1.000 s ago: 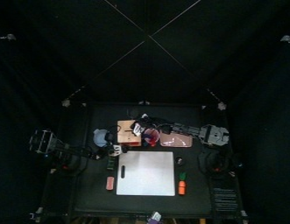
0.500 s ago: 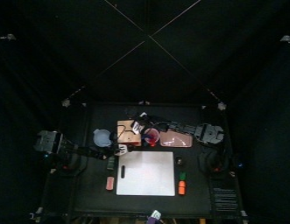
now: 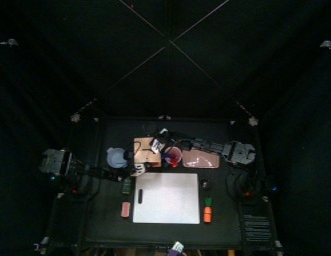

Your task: Grasp drawer handle

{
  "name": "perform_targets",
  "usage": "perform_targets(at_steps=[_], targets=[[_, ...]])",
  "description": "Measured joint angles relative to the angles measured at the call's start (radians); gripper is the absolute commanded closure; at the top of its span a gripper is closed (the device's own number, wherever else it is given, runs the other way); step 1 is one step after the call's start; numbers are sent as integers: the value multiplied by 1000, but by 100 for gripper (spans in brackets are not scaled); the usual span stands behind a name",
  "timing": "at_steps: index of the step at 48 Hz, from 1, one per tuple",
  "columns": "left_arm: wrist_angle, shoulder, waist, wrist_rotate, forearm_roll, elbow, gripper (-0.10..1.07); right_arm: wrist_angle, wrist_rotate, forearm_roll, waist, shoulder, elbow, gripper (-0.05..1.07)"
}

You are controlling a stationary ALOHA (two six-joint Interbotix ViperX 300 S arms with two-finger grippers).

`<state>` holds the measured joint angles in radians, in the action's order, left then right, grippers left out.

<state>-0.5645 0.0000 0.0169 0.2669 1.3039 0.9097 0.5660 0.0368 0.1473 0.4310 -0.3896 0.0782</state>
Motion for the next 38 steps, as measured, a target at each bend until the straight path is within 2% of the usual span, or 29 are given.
perform_targets(at_steps=[9, 31, 38], targets=[[3, 11, -2, 0, 20, 0, 6, 0, 2, 0, 0, 2, 0, 101], [21, 37, -8, 15, 34, -12, 29, 0, 0, 0, -2, 0, 0, 101], [23, 38, -8, 18, 35, -12, 32, 0, -2, -2, -3, 0, 0, 101]])
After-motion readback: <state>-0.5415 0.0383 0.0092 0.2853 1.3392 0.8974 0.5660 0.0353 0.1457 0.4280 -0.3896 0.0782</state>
